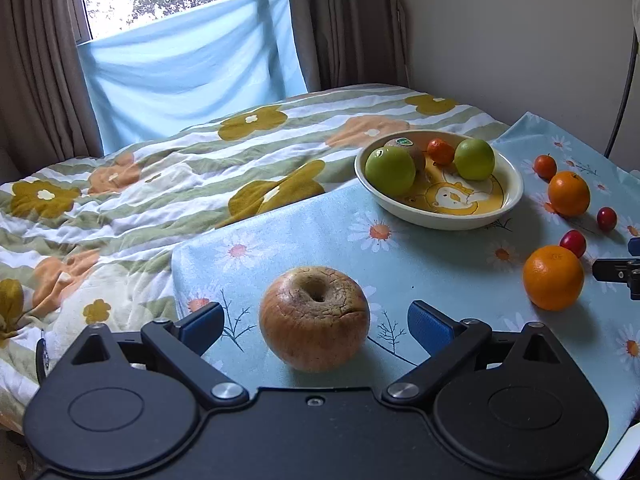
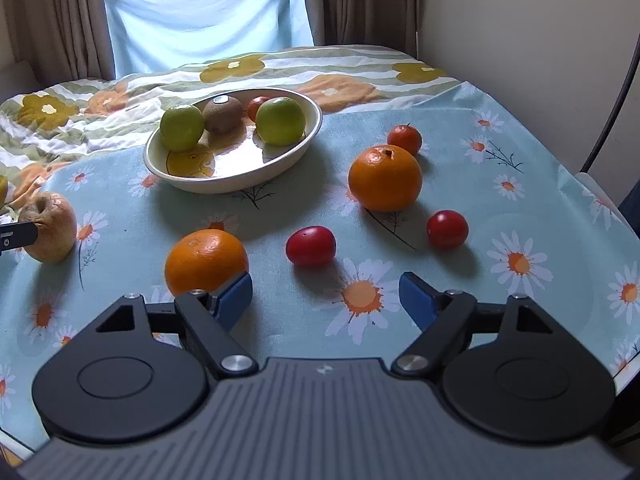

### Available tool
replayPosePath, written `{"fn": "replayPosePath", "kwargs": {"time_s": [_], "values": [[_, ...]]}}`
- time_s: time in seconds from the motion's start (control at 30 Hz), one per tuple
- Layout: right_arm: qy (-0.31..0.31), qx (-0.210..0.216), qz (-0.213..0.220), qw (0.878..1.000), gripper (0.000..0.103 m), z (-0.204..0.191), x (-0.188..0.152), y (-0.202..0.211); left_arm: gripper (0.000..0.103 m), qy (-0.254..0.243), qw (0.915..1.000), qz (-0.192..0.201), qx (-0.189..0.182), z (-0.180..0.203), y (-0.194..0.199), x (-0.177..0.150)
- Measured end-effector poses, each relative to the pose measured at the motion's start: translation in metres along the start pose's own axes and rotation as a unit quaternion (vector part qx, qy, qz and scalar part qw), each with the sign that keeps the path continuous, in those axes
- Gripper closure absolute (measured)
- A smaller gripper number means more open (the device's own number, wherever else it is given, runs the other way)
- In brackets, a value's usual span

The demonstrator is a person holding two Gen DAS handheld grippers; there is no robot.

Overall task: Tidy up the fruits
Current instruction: 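Close the left gripper on the wrinkled brown apple while the right gripper closes on a red tomato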

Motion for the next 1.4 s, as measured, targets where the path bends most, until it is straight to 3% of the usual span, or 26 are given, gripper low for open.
{"fn": "replayPosePath", "kwargs": {"time_s": [0.37,0.6,1.17,1.27,1.4], "values": [[0.014,0.0,-0.007,1.0,0.02,0.0,0.004,-0.034,0.006,0.0,0.9997,-0.015,-0.02,0.0,-0.032,-0.001],[0.034,0.011,-0.011,0.999,0.029,-0.007,0.008,-0.045,0.025,-0.005,0.9993,-0.037,-0.003,-0.003,-0.046,-0.004],[0.03,0.031,-0.015,0.999,0.039,-0.006,0.014,-0.051,0.025,-0.002,0.9992,-0.038,-0.015,0.001,-0.034,-0.013],[0.032,0.033,-0.012,0.999,0.051,-0.007,0.015,-0.052,0.025,0.002,0.9991,-0.039,-0.017,0.003,-0.03,-0.016],[0.036,0.034,-0.01,0.999,0.053,-0.008,0.015,-0.052,0.025,0.005,0.9991,-0.037,-0.017,0.004,-0.024,-0.019]]}}
Point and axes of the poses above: each gripper's, at about its wrist camera, not at the fingertips, and y roughly against the way its jaws point, z to its right, x to its top, the point moved 5 cm from there along -y, roughly the way its jaws point, and after that the axes turned 4 degrees about y, right-handed, at the moved point
